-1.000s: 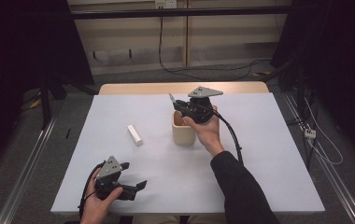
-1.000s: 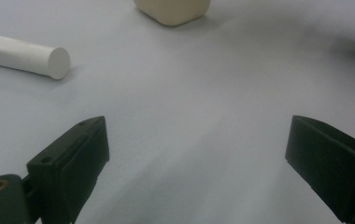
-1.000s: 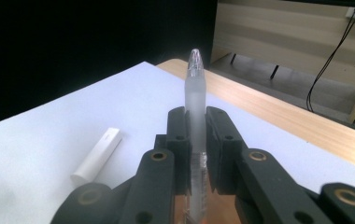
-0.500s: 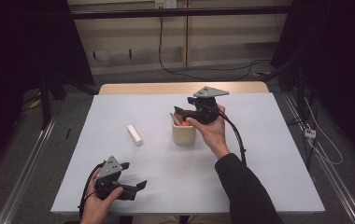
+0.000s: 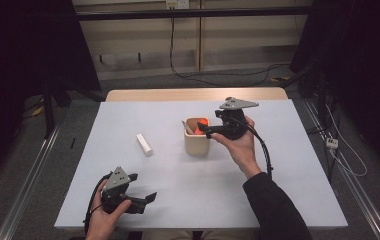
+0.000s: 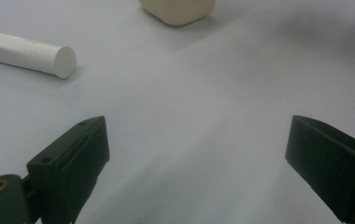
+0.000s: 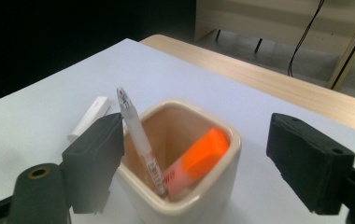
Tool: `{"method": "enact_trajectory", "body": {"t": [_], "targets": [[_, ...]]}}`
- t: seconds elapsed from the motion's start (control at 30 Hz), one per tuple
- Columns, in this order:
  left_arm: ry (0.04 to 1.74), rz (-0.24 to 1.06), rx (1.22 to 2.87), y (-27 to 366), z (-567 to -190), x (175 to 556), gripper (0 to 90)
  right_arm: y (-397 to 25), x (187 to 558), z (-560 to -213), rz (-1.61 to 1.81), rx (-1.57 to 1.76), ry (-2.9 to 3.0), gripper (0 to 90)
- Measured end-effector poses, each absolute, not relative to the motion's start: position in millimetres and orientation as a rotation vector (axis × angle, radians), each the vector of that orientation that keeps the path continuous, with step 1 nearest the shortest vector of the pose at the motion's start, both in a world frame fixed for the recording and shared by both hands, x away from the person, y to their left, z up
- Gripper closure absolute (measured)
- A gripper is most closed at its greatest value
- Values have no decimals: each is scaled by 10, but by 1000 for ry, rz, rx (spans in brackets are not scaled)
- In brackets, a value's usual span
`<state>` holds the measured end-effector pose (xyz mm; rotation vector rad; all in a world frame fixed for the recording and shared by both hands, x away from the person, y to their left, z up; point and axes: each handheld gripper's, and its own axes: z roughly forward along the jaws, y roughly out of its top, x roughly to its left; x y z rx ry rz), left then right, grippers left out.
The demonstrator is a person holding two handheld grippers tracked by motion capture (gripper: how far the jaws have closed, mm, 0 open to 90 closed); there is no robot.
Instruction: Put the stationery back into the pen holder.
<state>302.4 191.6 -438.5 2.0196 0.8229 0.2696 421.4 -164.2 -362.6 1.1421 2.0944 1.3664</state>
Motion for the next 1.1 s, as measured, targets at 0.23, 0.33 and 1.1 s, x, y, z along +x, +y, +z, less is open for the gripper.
{"method": "enact_trajectory", "body": {"t": [0.23, 0.33, 1.1], "targets": [[831, 273, 2022, 1922, -4381, 3027, 62, -1759, 4105, -3708, 1340, 1160, 2098, 169], [836, 274, 2014, 1924, -4380, 3026, 62, -1775, 4054, -3724, 1327, 1160, 2105, 160], [888, 324, 1993, 1978, -4356, 3094, 63, -2113, 3608, -3989, 1239, 1196, 2130, 135]]}}
